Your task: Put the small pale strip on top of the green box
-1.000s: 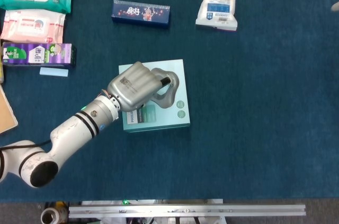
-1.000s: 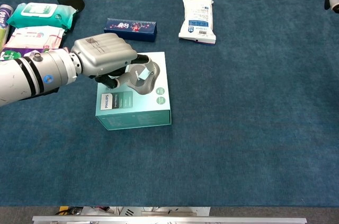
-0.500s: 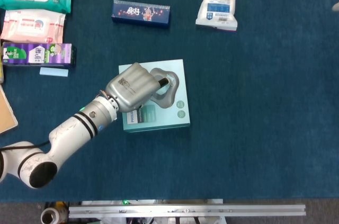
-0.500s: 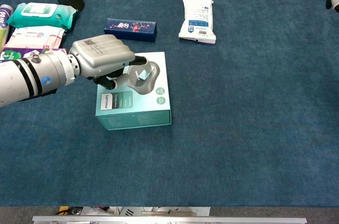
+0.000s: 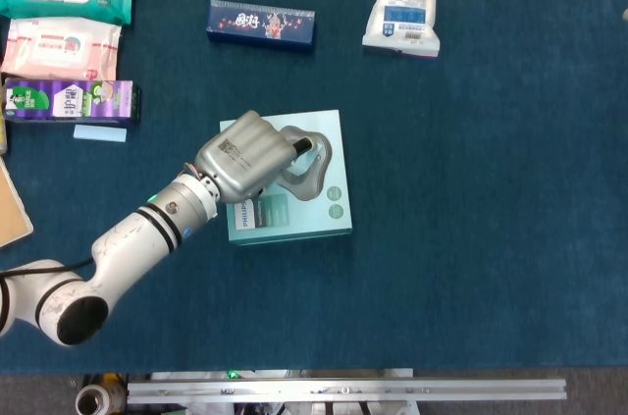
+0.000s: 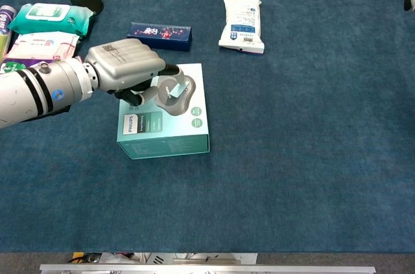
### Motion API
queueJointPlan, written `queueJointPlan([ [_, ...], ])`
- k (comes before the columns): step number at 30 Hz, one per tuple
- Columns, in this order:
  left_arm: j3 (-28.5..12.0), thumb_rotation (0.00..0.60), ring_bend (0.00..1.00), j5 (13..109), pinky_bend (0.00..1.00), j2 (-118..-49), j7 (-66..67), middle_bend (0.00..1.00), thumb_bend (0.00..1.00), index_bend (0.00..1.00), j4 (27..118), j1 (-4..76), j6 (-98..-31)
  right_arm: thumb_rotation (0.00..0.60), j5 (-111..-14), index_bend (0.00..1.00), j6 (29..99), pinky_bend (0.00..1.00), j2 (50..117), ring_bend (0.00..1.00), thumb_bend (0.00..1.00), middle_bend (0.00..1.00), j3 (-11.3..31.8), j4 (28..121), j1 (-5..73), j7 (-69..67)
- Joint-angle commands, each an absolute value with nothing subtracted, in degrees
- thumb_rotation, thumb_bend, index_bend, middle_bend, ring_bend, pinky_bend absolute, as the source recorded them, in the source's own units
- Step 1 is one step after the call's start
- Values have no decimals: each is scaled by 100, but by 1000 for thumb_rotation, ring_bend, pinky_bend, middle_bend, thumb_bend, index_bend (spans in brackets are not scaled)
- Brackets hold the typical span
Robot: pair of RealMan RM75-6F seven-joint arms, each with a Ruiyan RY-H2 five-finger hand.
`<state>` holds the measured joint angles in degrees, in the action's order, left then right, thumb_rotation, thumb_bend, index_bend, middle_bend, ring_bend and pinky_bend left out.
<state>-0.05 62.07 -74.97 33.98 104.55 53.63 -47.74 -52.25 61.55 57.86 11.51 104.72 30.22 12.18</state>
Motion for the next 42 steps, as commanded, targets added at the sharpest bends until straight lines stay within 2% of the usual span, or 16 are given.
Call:
queueJointPlan([
  [1, 10, 600, 1000, 6181, 966, -7522, 3422, 1000, 807, 219, 10427, 5381, -4755, 600, -5224, 304, 6153, 732, 5784, 595, 585, 574, 1156, 10465, 3018, 1210],
  [42, 8, 600, 1000, 6057, 966, -7596, 3441, 1000, 806, 213, 10438, 5480, -4853, 600, -5232, 305, 6097, 732, 5774, 595, 585, 574, 1173, 10350, 2936, 1089],
])
